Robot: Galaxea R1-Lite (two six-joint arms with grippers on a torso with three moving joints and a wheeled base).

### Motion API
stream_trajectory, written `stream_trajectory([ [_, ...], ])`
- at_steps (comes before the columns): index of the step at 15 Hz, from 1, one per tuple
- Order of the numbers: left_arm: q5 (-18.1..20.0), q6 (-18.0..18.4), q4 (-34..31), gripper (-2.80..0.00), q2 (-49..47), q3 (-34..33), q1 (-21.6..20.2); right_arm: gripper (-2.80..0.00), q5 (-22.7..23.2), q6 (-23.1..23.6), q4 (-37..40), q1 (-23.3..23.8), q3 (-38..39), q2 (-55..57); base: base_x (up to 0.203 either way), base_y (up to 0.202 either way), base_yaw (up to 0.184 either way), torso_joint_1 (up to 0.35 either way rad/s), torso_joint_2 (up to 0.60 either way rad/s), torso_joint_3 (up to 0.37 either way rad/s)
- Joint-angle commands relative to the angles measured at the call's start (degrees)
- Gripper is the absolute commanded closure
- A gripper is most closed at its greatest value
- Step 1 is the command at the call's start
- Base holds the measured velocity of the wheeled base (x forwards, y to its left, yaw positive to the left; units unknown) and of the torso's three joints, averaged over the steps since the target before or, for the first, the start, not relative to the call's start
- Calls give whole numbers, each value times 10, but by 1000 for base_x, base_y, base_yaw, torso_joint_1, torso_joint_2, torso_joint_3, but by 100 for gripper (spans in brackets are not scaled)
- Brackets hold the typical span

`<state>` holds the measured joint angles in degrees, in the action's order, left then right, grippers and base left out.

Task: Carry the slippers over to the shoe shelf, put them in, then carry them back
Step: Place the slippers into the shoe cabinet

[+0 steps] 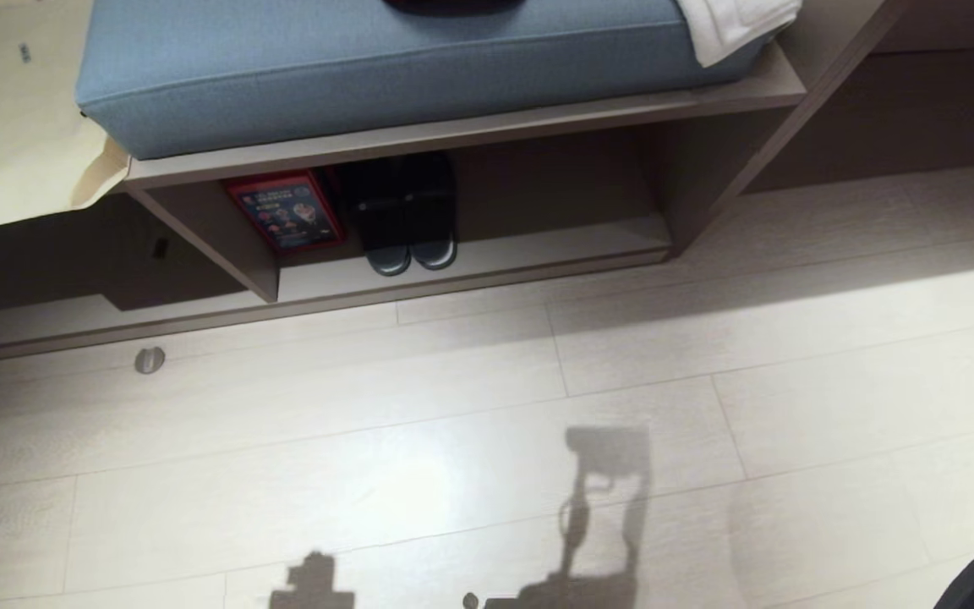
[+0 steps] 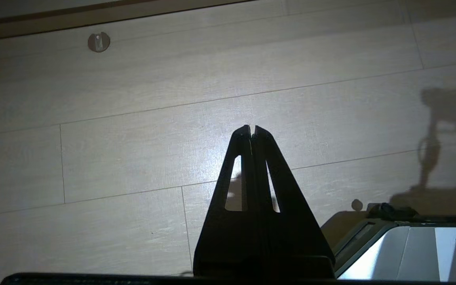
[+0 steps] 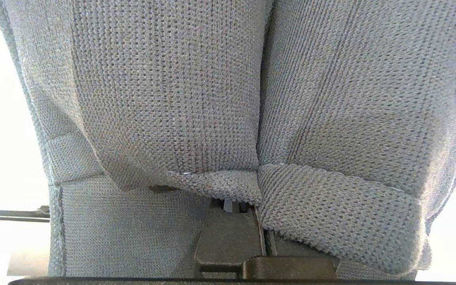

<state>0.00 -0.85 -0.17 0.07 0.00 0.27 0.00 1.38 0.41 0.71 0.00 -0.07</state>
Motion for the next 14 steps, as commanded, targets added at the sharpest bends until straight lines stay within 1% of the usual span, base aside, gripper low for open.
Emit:
stream_trajectory([
  [1,0,0,0,0,-1,-1,0,0,0,0,0,0,1,-2,0,0,0,7,4,-199],
  [14,0,0,0,0,-1,-1,0,0,0,0,0,0,1,-2,0,0,0,2,3,-198],
])
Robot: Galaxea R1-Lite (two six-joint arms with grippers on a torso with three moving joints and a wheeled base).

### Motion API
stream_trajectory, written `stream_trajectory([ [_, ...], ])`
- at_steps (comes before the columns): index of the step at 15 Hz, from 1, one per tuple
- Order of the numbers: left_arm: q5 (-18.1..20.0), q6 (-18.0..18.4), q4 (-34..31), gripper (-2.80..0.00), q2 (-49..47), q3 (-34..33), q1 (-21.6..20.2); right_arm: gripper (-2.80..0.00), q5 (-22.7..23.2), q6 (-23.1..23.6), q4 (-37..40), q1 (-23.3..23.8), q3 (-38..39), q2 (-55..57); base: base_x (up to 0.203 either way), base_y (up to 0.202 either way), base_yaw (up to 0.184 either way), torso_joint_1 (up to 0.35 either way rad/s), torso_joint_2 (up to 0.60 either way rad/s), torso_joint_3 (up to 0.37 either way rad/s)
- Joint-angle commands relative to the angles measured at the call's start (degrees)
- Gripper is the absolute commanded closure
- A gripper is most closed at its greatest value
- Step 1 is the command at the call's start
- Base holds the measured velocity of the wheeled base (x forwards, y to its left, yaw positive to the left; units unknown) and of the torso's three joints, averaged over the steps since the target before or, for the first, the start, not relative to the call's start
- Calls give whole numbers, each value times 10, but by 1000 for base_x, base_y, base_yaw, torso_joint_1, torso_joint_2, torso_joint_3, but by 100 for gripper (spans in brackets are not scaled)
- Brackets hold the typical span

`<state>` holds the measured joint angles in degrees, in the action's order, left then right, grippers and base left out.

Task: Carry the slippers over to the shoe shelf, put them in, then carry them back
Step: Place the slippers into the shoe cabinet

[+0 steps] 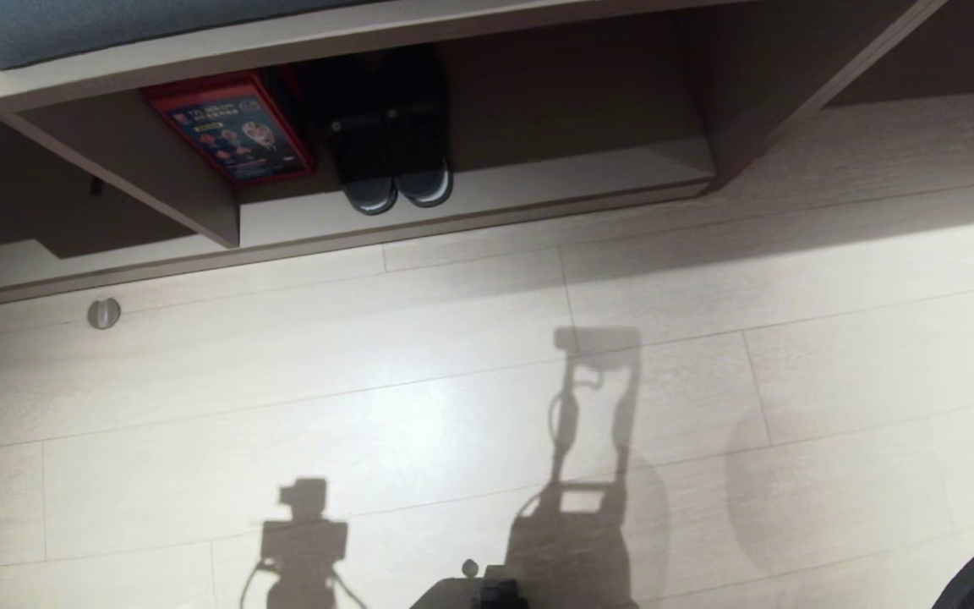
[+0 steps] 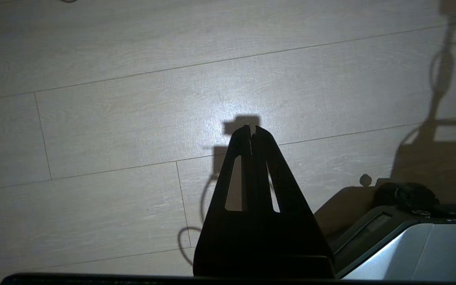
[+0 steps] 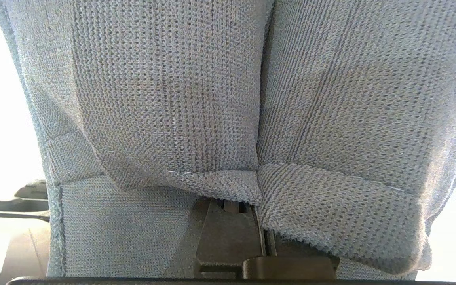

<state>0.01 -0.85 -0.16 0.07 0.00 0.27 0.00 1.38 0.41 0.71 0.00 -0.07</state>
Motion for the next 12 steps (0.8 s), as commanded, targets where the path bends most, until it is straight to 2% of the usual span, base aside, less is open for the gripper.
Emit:
stream_trajectory([
  [1,0,0,0,0,-1,-1,0,0,0,0,0,0,1,-2,0,0,0,-4,2,-204],
  [12,0,0,0,0,-1,-1,0,0,0,-1,0,0,1,-2,0,0,0,4,4,-200],
])
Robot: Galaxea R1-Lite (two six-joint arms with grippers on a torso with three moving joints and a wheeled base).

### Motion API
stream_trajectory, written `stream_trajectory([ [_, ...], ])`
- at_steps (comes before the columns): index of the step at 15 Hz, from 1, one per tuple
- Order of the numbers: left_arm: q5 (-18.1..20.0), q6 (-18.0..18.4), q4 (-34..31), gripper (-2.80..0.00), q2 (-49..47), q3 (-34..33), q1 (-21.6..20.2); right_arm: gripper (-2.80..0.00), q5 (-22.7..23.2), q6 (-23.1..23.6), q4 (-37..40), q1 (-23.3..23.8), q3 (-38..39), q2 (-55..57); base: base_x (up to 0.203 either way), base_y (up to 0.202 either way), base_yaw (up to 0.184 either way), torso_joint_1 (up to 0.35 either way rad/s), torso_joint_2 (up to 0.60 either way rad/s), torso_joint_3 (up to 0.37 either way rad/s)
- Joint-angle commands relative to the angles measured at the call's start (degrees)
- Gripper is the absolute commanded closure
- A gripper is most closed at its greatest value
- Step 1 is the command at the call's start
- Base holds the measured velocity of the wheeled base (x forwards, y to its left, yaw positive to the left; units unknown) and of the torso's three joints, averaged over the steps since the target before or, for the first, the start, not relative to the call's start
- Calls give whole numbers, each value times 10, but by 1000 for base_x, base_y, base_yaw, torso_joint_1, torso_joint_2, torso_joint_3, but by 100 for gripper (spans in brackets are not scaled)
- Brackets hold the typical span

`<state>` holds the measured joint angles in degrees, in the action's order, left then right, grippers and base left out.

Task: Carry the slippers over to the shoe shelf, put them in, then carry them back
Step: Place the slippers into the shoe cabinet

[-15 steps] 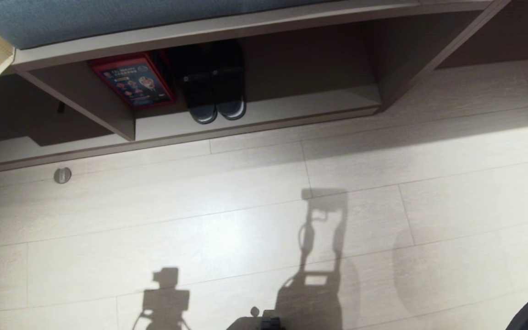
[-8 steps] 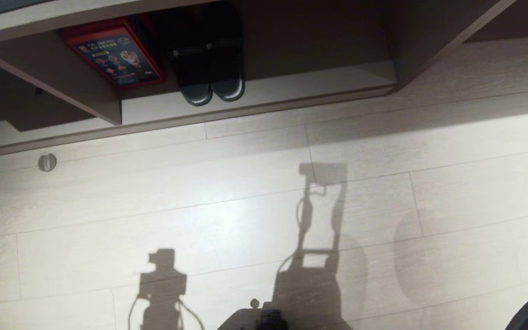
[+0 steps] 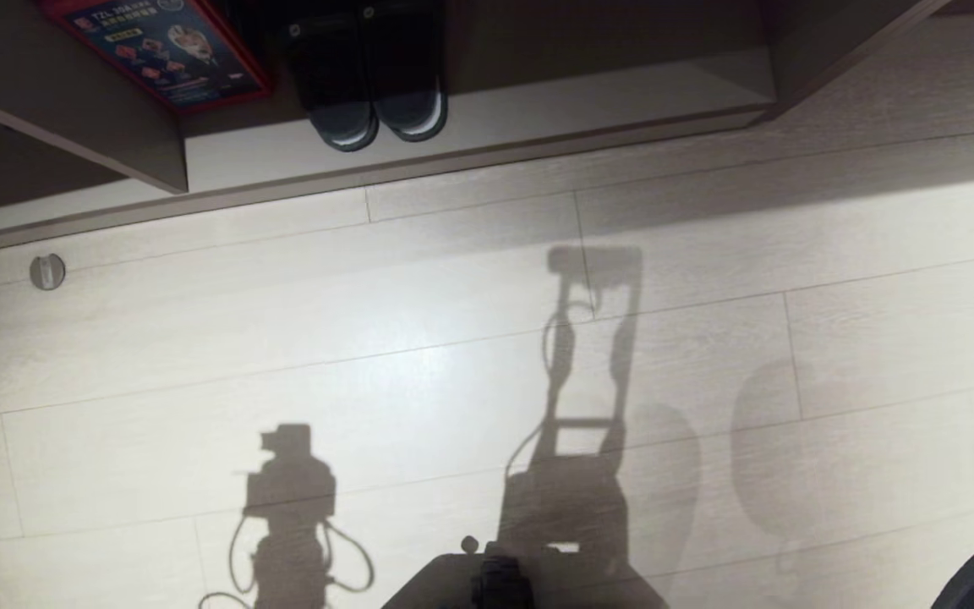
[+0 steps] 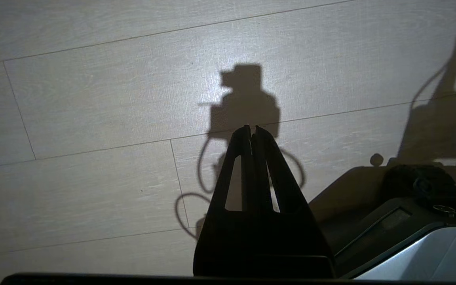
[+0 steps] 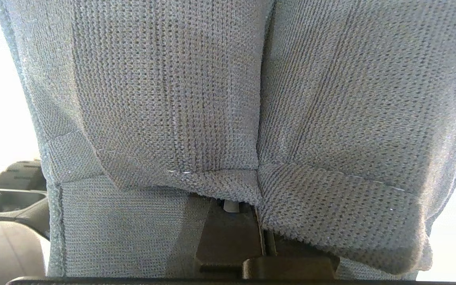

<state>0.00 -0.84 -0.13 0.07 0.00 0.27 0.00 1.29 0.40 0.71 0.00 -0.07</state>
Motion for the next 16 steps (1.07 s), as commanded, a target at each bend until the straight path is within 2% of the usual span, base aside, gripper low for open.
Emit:
stream_trajectory([
  [1,0,0,0,0,-1,-1,0,0,0,0,0,0,1,-2,0,0,0,2,2,-194],
  [13,0,0,0,0,-1,-1,0,0,0,1,0,0,1,-2,0,0,0,2,2,-198],
  [16,1,1,0,0,0,-1,0,0,0,1,0,0,1,-2,0,0,0,4,3,-75],
])
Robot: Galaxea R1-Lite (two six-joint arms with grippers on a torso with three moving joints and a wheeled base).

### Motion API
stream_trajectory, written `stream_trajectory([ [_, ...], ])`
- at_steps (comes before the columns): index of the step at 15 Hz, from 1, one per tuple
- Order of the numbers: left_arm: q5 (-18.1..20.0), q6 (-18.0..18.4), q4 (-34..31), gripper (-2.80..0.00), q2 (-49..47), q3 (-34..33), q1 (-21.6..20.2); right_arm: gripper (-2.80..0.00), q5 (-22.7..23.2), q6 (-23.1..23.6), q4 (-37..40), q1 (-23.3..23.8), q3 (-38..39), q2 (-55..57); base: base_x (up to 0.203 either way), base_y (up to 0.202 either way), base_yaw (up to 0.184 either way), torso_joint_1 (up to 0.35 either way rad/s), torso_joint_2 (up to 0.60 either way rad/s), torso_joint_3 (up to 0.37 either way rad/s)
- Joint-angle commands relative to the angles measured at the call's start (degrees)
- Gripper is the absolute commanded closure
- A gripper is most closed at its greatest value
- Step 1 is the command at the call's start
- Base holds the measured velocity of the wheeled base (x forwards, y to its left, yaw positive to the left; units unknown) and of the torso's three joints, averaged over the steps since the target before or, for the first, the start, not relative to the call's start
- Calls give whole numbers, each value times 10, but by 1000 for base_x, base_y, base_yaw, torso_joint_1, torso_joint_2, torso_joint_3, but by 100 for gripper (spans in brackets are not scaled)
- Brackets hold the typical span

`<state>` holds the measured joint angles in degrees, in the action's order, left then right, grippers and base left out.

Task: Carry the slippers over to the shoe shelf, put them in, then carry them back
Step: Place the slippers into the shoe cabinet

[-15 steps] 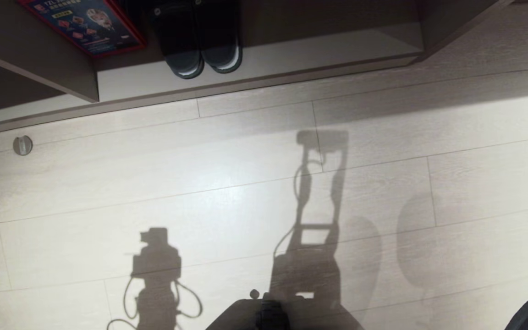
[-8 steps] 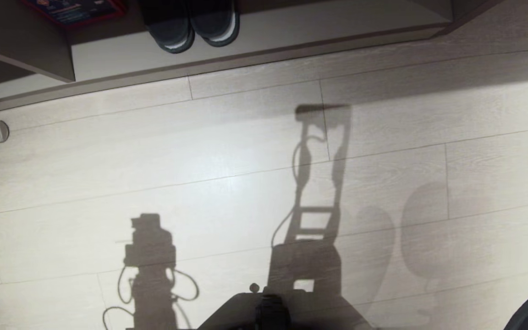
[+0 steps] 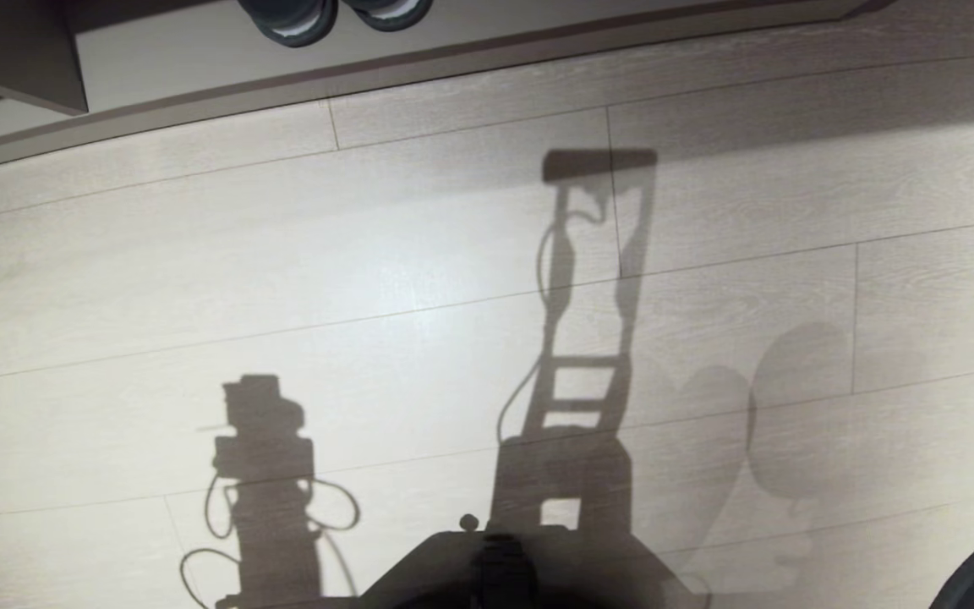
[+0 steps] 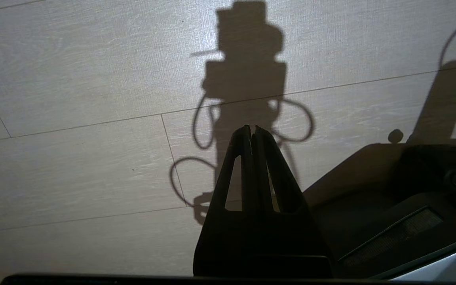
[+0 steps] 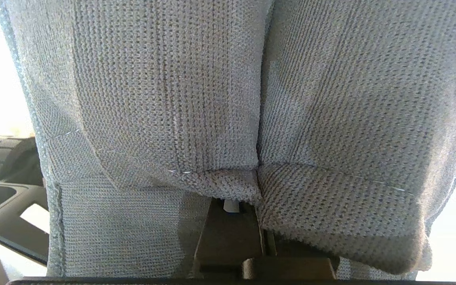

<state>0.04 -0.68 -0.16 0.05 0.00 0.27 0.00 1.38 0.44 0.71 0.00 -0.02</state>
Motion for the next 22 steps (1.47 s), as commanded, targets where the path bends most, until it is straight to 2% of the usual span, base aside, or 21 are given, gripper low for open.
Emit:
stream_trajectory([
  [1,0,0,0,0,0,-1,0,0,0,0,0,0,1,-2,0,0,0,1,-2,-35],
  [7,0,1,0,0,0,-1,0,0,0,0,0,0,1,-2,0,0,0,0,0,0],
  [11,0,1,0,0,0,-1,0,0,0,0,0,0,1,-2,131,0,-1,6,3,0],
  [19,0,1,0,0,0,-1,0,0,3,-2,1,0,-2,0,0,0,0,0,0,0],
  [22,0,0,0,0,0,-1,0,0,22,-1,-5,-2,-78,73,0,0,0,0,0,0],
])
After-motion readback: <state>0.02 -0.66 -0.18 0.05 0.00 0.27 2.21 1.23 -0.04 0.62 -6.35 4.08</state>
